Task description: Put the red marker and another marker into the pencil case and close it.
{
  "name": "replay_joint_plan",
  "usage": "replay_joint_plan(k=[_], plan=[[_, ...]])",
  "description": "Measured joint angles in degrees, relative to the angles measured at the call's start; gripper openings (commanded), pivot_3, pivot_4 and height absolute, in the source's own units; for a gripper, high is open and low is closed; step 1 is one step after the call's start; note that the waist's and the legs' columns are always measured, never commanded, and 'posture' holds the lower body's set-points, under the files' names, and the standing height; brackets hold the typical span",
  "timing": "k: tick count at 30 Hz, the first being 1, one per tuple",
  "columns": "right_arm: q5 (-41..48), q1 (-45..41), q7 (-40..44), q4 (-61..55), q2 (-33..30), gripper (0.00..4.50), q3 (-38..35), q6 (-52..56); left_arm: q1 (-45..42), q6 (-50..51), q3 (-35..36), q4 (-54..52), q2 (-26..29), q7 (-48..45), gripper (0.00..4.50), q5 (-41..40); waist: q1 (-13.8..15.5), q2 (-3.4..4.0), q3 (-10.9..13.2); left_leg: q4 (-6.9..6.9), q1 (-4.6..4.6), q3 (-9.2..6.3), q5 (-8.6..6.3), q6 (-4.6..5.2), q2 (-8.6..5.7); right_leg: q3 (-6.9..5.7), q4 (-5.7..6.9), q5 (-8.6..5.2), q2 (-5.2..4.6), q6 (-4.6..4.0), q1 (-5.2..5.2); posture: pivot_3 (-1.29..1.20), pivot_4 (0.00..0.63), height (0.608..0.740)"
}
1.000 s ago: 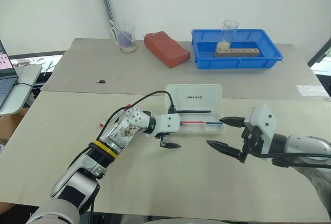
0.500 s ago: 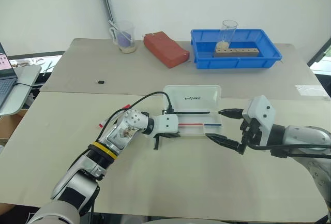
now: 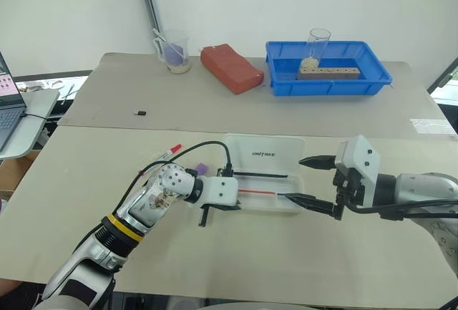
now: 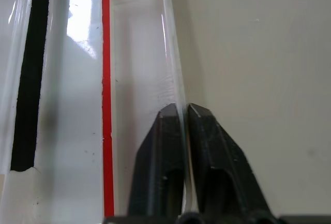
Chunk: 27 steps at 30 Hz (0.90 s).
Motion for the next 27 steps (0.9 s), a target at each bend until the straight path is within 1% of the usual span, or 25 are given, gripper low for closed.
replay_joint_plan(k=[5,6,12,15,17,20,23,27], plan=[[-0.1,-0.5,0.8,0.8,-0.2,4.5,0.4,0.0,0.2,2.1,0.3,-4.9,1.7,-1.1,4.13,-0.9,0.0,-0.01,0.0,0.0,0.0,0.0,0.0,0.0,0.0,0.0,0.0,0.0,0.0,0.0,0.0,0.0,0.15,0.74],[-0.1,-0.9,1.2,1.2,-0.3,4.5,0.6,0.0,0.2,3.3,1.0,-6.7,2.2,-1.5,4.44,-1.6,0.0,-0.01,0.0,0.0,0.0,0.0,0.0,0.0,0.0,0.0,0.01,0.0,0.0,0.0,0.0,0.0,0.15,0.74],[-0.1,-3.7,2.5,3.7,-0.8,4.5,1.6,-0.1,-2.6,12.8,7.5,-17.3,6.0,-4.1,4.44,-9.4,-0.1,-0.01,0.0,0.0,0.01,0.01,0.0,0.0,0.0,0.0,0.01,-0.02,0.0,0.03,0.0,0.0,0.15,0.74],[0.0,-6.5,2.6,4.9,-0.6,4.5,2.0,-0.1,-5.3,18.9,11.4,-18.2,6.9,-4.8,4.44,-14.7,0.0,-0.01,0.0,0.0,0.03,-0.01,0.01,0.01,0.0,-0.01,0.04,-0.06,0.03,0.1,-0.02,0.0,0.15,0.74],[0.2,-8.2,2.7,5.0,0.1,4.5,2.5,-0.1,-8.4,22.7,16.1,-14.4,6.2,-1.9,4.44,-17.1,0.0,-0.01,0.0,0.01,0.03,-0.07,0.02,0.04,0.0,-0.03,0.06,-0.21,0.04,0.36,-0.01,0.0,0.15,0.74],[0.7,-9.9,2.6,4.9,1.3,4.5,4.8,0.2,-11.9,23.6,22.7,-4.7,5.2,5.3,4.44,-16.8,0.0,0.0,0.0,0.01,0.03,-0.08,0.02,0.07,-0.02,-0.01,0.06,-0.2,0.03,0.36,-0.01,0.0,0.15,0.74],[1.3,-12.3,2.0,4.7,2.7,4.5,7.1,1.7,-11.1,21.8,25.9,2.0,5.1,11.4,4.44,-15.0,-0.4,0.06,0.0,-0.01,0.04,-0.07,-0.04,0.17,-0.02,0.04,0.08,-0.04,0.04,0.06,-0.04,0.0,0.15,0.74],[2.5,-20.1,-0.3,4.6,6.4,4.5,9.5,4.0,-6.1,19.5,29.8,7.9,5.1,18.1,4.44,-13.5,-0.5,0.14,-0.1,-0.04,0.05,-0.07,-0.04,0.17,0.04,0.04,0.18,-0.02,0.1,0.03,-0.13,0.0,0.15,0.74]])
